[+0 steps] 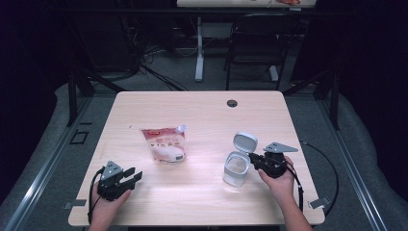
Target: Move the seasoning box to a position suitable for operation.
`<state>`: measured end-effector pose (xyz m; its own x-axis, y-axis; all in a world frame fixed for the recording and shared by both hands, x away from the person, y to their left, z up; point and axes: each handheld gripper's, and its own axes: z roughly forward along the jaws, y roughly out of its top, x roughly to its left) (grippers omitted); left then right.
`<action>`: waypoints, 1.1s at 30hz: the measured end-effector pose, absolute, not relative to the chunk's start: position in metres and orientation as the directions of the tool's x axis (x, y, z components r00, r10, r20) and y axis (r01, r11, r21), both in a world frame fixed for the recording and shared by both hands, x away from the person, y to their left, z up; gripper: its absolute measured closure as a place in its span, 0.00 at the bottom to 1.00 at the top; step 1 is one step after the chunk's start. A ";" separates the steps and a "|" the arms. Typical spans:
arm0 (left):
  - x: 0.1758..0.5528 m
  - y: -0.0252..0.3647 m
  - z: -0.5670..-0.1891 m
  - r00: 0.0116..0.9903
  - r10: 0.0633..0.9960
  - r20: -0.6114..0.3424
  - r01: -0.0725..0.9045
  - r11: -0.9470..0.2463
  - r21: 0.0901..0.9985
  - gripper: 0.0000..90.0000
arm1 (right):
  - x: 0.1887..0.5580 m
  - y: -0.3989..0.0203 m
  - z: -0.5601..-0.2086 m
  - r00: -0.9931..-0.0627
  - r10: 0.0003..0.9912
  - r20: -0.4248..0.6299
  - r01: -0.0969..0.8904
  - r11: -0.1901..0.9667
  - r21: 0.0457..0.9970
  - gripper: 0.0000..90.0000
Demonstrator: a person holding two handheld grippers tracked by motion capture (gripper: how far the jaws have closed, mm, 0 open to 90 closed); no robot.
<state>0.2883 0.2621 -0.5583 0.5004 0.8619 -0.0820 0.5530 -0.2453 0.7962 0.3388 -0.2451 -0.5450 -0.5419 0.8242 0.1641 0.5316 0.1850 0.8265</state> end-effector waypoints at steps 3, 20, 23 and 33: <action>0.288 0.263 -0.557 0.505 0.859 -0.084 0.550 -0.245 0.798 0.68 | 0.334 -0.248 -0.544 -0.529 0.832 0.167 0.538 0.177 0.824 0.88; 0.294 0.263 -0.524 0.517 0.844 -0.142 0.512 -0.172 0.842 0.64 | 0.306 -0.266 -0.515 -0.499 0.858 0.118 0.456 0.145 0.878 0.79; 0.301 0.261 -0.512 0.527 0.835 -0.159 0.511 -0.162 0.844 0.59 | 0.305 -0.266 -0.514 -0.496 0.859 0.124 0.459 0.138 0.878 0.78; 0.326 0.243 -0.471 0.558 0.826 -0.084 0.443 -0.210 0.872 0.61 | 0.302 -0.268 -0.503 -0.506 0.855 0.114 0.440 0.142 0.887 0.71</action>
<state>0.3260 0.2431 -0.4711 0.5575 0.8259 -0.0837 0.4426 -0.2104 0.8717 0.3023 -0.2681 -0.5032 -0.5063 0.8548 0.1137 0.4397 0.1425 0.8868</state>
